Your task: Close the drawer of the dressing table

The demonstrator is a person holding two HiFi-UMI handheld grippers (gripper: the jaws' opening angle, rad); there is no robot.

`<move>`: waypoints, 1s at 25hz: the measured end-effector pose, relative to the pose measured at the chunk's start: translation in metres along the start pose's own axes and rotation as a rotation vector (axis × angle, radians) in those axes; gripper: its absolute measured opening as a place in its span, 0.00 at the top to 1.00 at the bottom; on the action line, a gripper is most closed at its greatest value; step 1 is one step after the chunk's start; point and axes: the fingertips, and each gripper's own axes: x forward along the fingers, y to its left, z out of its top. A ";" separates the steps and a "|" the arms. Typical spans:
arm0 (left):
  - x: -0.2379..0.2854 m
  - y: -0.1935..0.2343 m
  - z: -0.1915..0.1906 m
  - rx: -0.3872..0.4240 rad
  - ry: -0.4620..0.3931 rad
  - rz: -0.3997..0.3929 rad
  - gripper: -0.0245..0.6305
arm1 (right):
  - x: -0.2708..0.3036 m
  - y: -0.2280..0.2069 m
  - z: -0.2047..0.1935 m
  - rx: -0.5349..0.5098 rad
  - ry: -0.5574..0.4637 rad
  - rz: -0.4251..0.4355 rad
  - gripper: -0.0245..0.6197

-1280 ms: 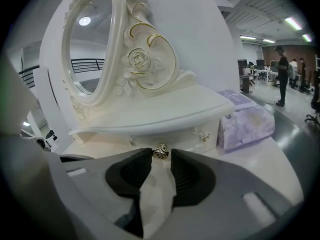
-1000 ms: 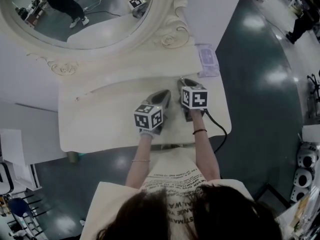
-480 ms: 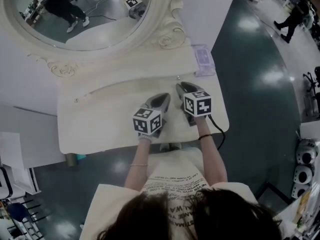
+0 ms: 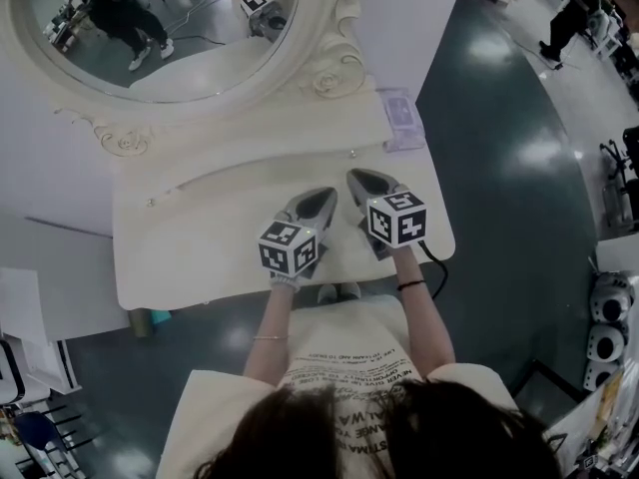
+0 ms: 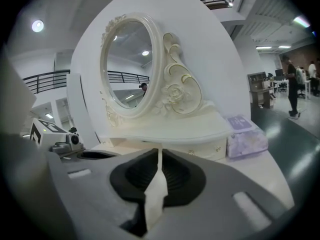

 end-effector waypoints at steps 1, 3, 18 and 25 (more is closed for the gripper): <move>-0.001 0.000 0.001 0.003 -0.002 -0.002 0.96 | -0.001 0.002 0.001 -0.002 -0.004 0.005 0.92; -0.003 -0.001 0.002 0.007 -0.006 -0.003 0.96 | -0.002 0.004 0.002 -0.005 -0.010 0.011 0.92; -0.006 -0.006 0.012 0.028 -0.033 -0.009 0.96 | -0.010 0.021 0.010 -0.054 -0.031 0.074 0.96; -0.004 -0.005 0.012 0.030 -0.031 -0.013 0.96 | -0.008 0.020 0.011 -0.055 -0.039 0.077 0.96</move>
